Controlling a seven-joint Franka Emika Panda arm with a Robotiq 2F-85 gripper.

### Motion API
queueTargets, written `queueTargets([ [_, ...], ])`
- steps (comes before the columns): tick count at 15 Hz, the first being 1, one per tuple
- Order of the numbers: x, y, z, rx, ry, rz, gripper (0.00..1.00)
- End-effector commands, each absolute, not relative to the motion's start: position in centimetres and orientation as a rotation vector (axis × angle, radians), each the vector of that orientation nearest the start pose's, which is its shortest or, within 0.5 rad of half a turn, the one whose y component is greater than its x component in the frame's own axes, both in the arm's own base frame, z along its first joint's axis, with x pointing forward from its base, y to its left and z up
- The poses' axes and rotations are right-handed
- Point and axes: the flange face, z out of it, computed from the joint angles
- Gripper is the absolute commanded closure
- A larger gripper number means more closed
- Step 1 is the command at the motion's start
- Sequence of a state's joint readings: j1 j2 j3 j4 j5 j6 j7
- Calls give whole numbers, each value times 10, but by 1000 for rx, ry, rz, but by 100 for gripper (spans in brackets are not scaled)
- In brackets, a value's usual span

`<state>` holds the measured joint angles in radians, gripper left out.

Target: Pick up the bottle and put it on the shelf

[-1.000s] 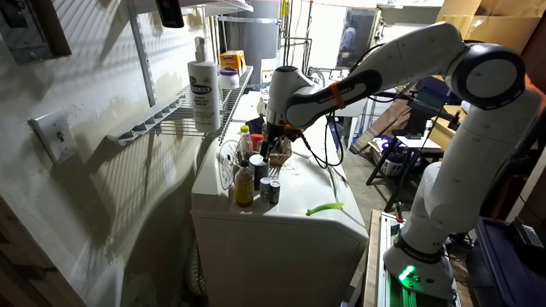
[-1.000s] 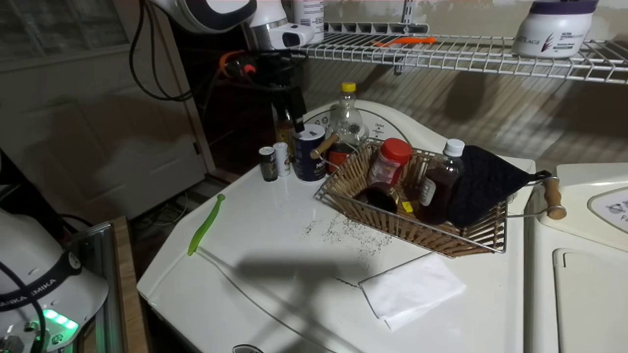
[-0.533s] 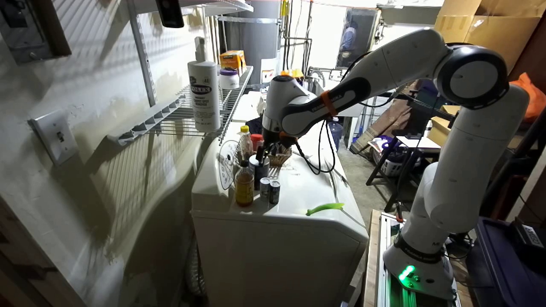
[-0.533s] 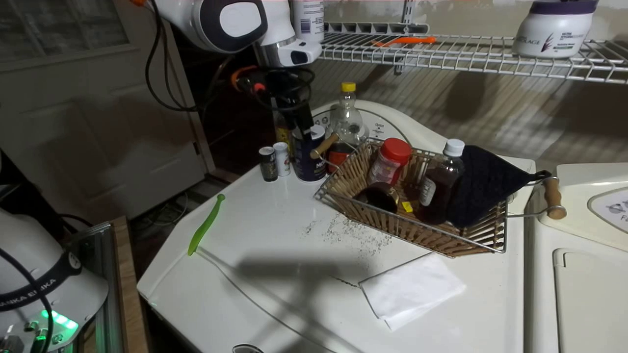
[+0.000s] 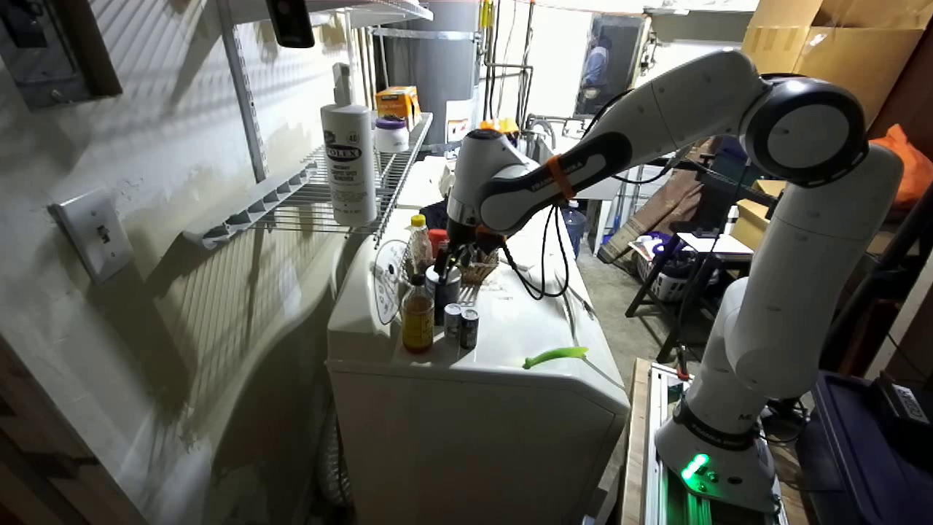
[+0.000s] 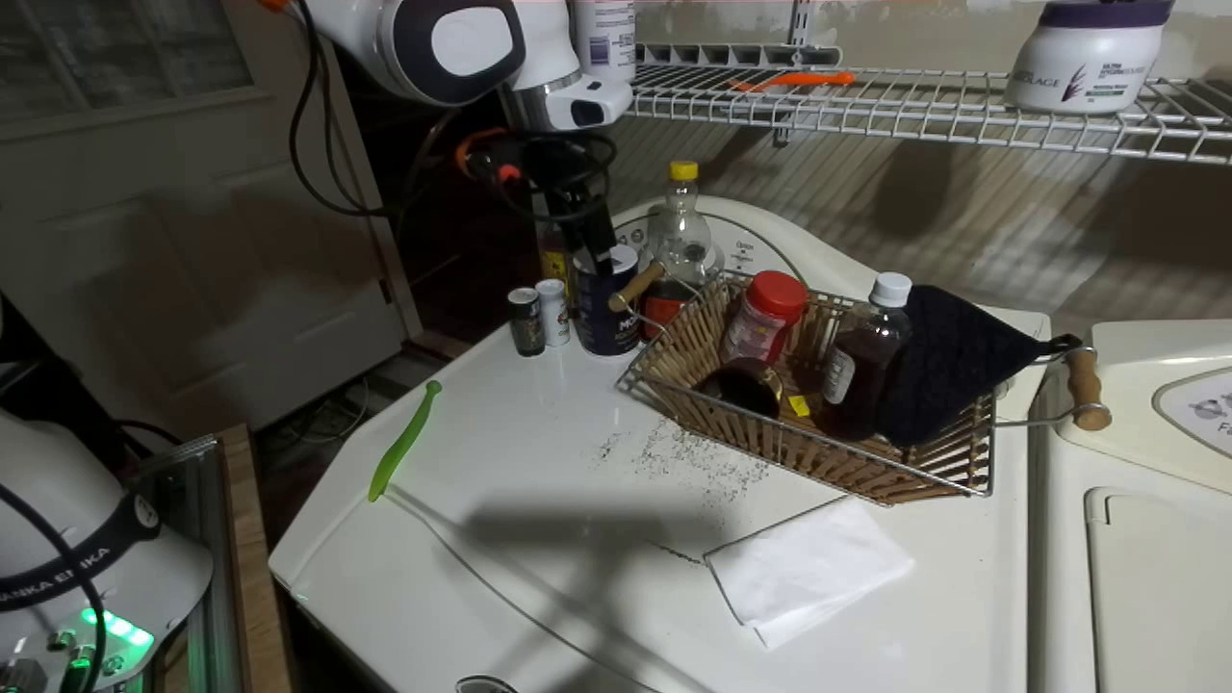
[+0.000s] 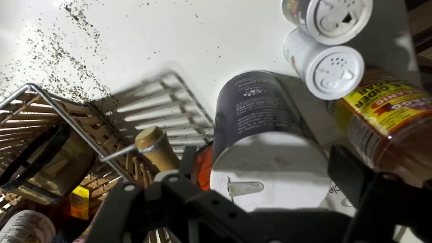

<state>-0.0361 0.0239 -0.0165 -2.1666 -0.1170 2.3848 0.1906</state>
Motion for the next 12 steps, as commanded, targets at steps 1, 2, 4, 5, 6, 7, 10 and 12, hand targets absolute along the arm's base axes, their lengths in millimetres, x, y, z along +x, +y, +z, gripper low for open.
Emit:
queueTargets([
  [1, 560, -30, 401, -3159, 291, -328, 0],
  [2, 560, -31, 401, -3160, 307, -323, 0],
  [4, 559, -30, 402, -3152, 348, -305, 0],
  [5, 559, -30, 401, -3144, 357, -301, 0],
  [6, 559, -30, 400, -3142, 361, -305, 0],
  [7, 559, -32, 399, -3140, 372, -301, 0],
  [10, 560, -34, 396, -3121, 383, -292, 0],
  [12, 561, -35, 394, -3120, 384, -309, 0],
])
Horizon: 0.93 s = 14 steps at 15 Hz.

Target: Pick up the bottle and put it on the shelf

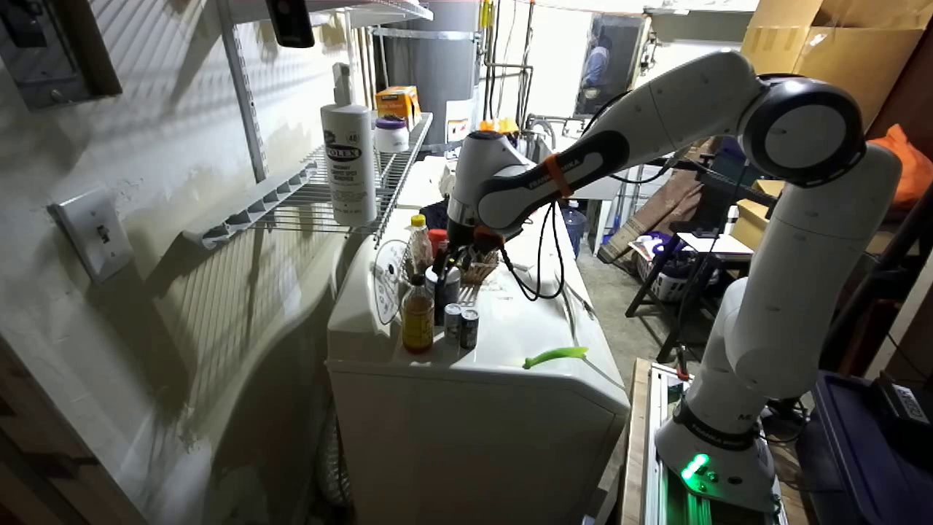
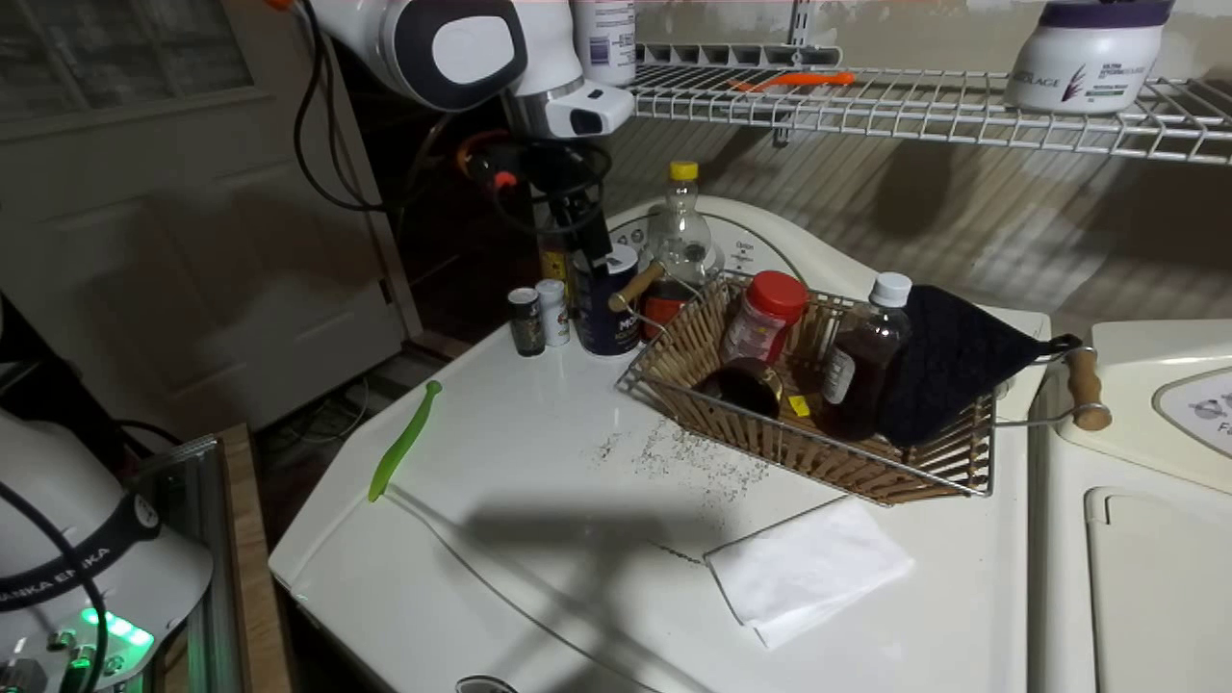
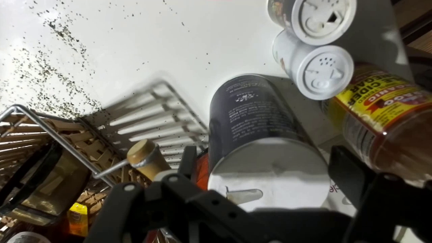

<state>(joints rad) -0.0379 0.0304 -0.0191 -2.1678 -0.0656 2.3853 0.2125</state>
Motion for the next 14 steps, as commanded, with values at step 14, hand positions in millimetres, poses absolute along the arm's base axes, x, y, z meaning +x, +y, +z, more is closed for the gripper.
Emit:
queueTargets([
  [14, 566, -33, 391, -3076, 384, -348, 0],
])
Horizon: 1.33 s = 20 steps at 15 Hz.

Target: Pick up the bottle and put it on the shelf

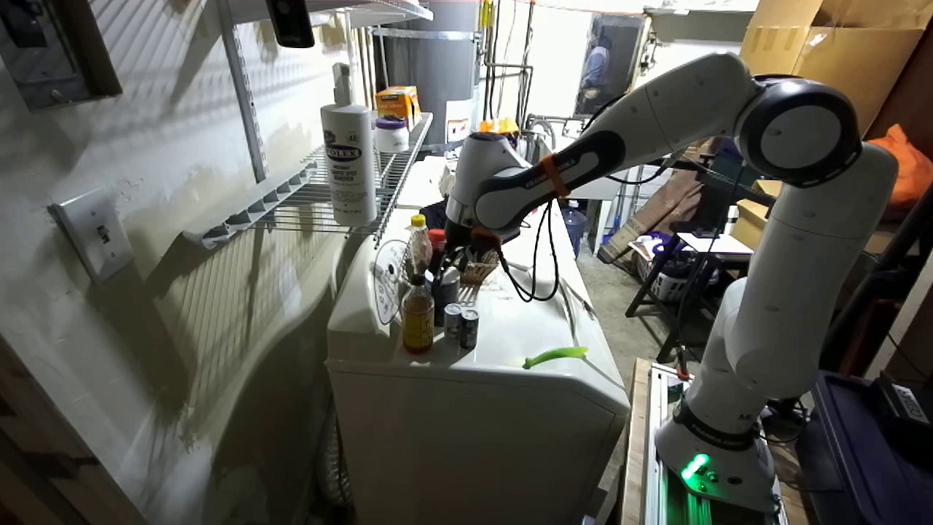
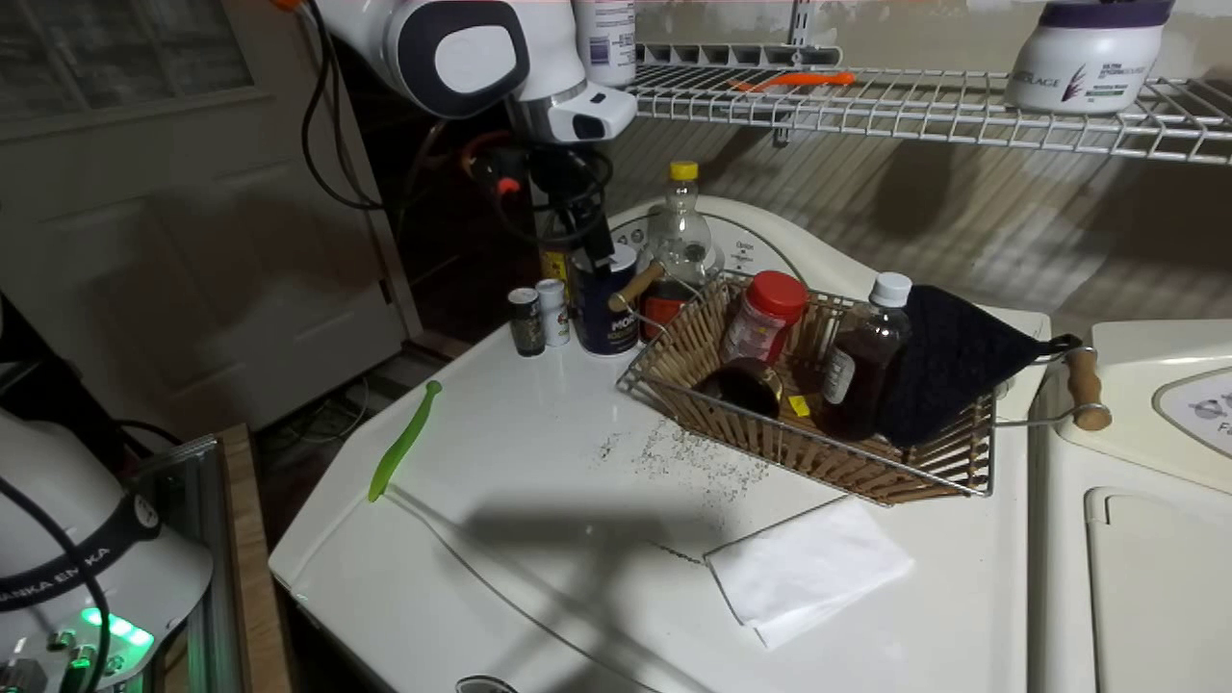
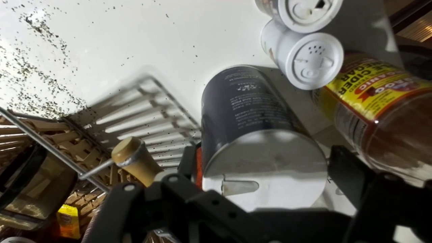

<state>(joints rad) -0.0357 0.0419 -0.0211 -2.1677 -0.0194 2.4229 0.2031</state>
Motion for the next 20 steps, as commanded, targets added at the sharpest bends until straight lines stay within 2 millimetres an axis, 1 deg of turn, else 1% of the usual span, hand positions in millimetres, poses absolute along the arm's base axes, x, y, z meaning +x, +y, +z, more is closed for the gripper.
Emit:
queueTargets([
  [1, 566, -34, 391, -3078, 384, -349, 0],
  [3, 566, -34, 390, -3075, 379, -357, 0],
  [8, 569, -32, 386, -3054, 295, -419, 0],
  [14, 571, -36, 376, -3068, 290, -375, 0],
  [15, 571, -36, 374, -3075, 287, -377, 25],
  [16, 571, -35, 373, -3085, 247, -385, 26],
  [17, 569, -33, 376, -3089, 275, -340, 30],
  [18, 568, -32, 377, -3096, 272, -347, 30],
  [20, 562, -28, 388, -3125, 270, -352, 30],
])
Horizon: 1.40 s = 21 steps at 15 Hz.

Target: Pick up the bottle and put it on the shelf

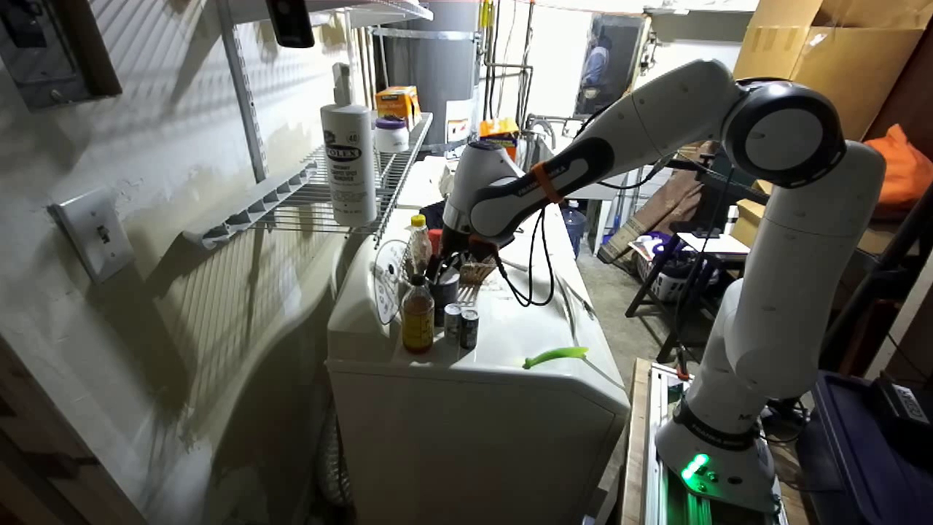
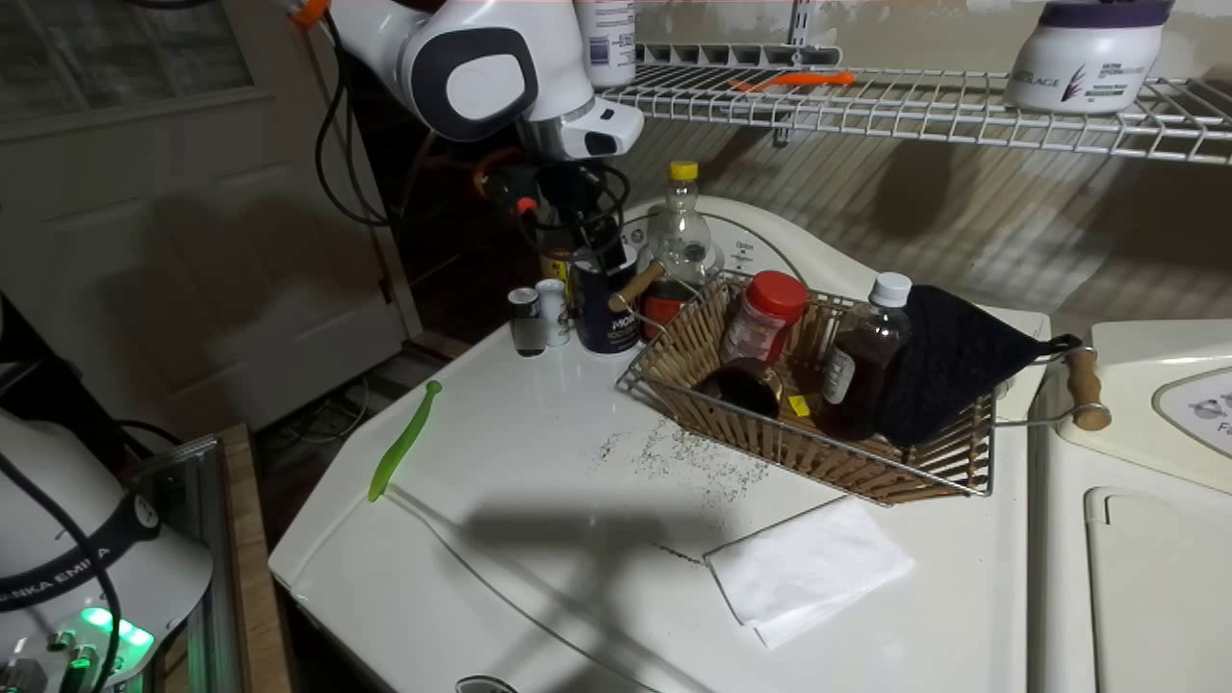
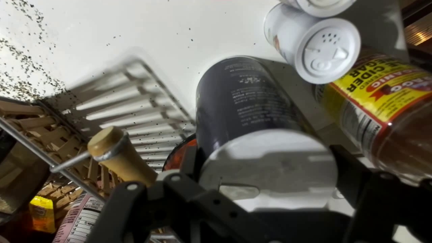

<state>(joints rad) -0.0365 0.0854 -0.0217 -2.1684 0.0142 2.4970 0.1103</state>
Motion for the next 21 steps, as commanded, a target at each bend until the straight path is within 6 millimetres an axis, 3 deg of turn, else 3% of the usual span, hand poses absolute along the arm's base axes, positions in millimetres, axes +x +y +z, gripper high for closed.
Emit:
queueTargets([
  [1, 559, -24, 394, -3129, 276, -355, 30],
  [9, 533, -1, 457, -3214, 298, -397, 30],
  [12, 523, -2, 493, -3228, 346, -411, 30],
  [15, 522, -9, 549, -3195, 391, -485, 30],
  [21, 545, -2, 675, -3125, 414, -667, 30],
])
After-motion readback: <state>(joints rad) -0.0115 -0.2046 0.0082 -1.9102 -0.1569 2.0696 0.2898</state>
